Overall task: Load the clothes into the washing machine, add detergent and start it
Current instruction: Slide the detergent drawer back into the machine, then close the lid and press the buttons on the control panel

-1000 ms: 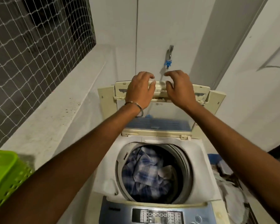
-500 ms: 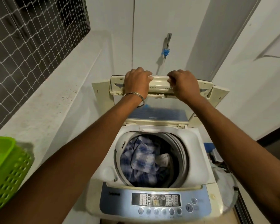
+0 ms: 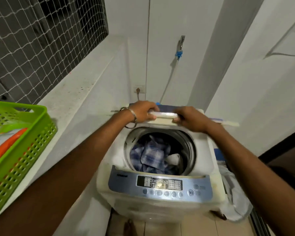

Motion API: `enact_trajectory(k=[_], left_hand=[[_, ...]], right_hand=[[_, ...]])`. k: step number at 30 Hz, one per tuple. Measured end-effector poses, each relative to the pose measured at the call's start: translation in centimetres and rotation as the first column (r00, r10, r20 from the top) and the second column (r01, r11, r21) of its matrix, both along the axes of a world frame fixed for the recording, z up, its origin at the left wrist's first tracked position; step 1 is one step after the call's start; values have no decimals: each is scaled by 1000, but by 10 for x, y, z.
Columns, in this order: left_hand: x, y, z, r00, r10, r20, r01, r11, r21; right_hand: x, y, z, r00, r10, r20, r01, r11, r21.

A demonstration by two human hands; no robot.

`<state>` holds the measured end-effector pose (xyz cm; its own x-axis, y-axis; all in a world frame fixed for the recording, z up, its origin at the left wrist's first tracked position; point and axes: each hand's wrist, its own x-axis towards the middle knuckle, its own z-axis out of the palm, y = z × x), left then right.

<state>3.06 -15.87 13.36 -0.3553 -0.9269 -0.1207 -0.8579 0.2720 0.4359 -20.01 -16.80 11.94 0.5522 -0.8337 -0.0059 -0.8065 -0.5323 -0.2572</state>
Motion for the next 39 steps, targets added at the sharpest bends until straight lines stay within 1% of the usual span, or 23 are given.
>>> enact_trajectory(k=[2, 4, 8, 10, 15, 19, 22, 25, 28, 31, 34, 37, 39], left_hand=[[-6, 25, -19, 998, -24, 53, 21, 998, 62], [-13, 45, -46, 997, -4, 76, -3, 996, 87], [-22, 80, -96, 990, 115, 86, -123, 989, 86], [-26, 94, -114, 986, 143, 86, -149, 987, 66], [-32, 114, -142, 984, 164, 75, -168, 984, 55], [-35, 121, -166, 985, 158, 73, -165, 980, 107], [-35, 127, -190, 983, 150, 107, -163, 978, 129], [-35, 129, -201, 981, 144, 133, -159, 981, 111], [-34, 134, -201, 984, 136, 116, -150, 981, 126], [-31, 147, -212, 986, 102, 134, -115, 989, 95], [-39, 175, -221, 975, 130, 183, -131, 991, -6], [-50, 212, -230, 959, 212, 187, -189, 973, -132], [-55, 235, -238, 955, 204, 216, -171, 972, -163]], right_hand=[[-1, 26, -25, 1000, -8, -11, 9, 999, 47], [-1, 50, -49, 1000, -20, -14, 21, 997, 70], [1, 84, -91, 999, -47, -15, 48, 997, 54], [1, 94, -108, 997, -68, -24, 69, 996, 57], [3, 106, -136, 995, -87, -46, 91, 990, 103], [5, 115, -163, 992, -106, -71, 116, 982, 150], [3, 123, -184, 992, -97, -83, 112, 971, 209], [2, 125, -191, 990, -91, -104, 112, 970, 218], [3, 128, -188, 987, -102, -125, 131, 958, 255], [4, 144, -193, 980, -104, -170, 144, 959, 243], [10, 172, -201, 973, -128, -190, 163, 971, 177], [18, 210, -208, 975, -162, -149, 182, 975, 125], [19, 236, -215, 978, -184, -96, 191, 980, 65]])
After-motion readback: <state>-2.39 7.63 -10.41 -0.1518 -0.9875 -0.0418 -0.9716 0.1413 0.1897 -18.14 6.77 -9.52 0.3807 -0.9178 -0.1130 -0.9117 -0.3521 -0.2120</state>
